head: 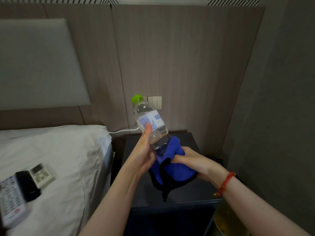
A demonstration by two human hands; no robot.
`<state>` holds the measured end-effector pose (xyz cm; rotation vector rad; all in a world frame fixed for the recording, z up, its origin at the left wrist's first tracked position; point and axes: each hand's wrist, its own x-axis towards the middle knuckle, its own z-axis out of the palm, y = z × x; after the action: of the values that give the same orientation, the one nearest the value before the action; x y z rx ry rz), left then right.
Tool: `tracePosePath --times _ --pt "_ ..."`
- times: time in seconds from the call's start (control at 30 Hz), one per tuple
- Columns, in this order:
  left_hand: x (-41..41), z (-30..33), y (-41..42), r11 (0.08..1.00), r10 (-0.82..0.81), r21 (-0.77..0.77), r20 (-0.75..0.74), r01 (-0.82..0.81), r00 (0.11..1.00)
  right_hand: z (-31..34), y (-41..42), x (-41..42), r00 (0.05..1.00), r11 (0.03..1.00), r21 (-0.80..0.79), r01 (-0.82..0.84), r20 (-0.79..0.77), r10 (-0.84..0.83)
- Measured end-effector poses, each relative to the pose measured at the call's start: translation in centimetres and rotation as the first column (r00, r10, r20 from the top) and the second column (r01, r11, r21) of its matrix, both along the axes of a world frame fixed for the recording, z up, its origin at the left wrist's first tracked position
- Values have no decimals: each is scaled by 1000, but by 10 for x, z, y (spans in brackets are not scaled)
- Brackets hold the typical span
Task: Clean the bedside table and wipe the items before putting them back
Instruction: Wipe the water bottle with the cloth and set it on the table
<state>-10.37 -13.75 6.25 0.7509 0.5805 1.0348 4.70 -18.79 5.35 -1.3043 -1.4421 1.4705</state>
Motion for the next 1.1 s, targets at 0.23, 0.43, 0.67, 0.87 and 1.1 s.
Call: tracePosePath --times 0.23,0.43,0.67,0.87,1.1 --pt "5 10 3 999 32 11 -211 -30 977 -10 -12 -30 777 816 474 332 353 -521" --pt "-6 5 1 996 -27 -86 -4 26 1000 -16 -23 -34 767 719 684 125 393 -507" --pt "-11 -1 -1 977 -189 96 -26 191 982 16 -2 -30 973 751 660 28 155 -173" --pt "1 -1 -1 969 -233 90 41 228 972 50 31 -34 982 773 606 187 -85 -171" --pt "3 3 1 991 -28 131 -44 33 999 16 19 -32 955 912 291 289 -23 -296"
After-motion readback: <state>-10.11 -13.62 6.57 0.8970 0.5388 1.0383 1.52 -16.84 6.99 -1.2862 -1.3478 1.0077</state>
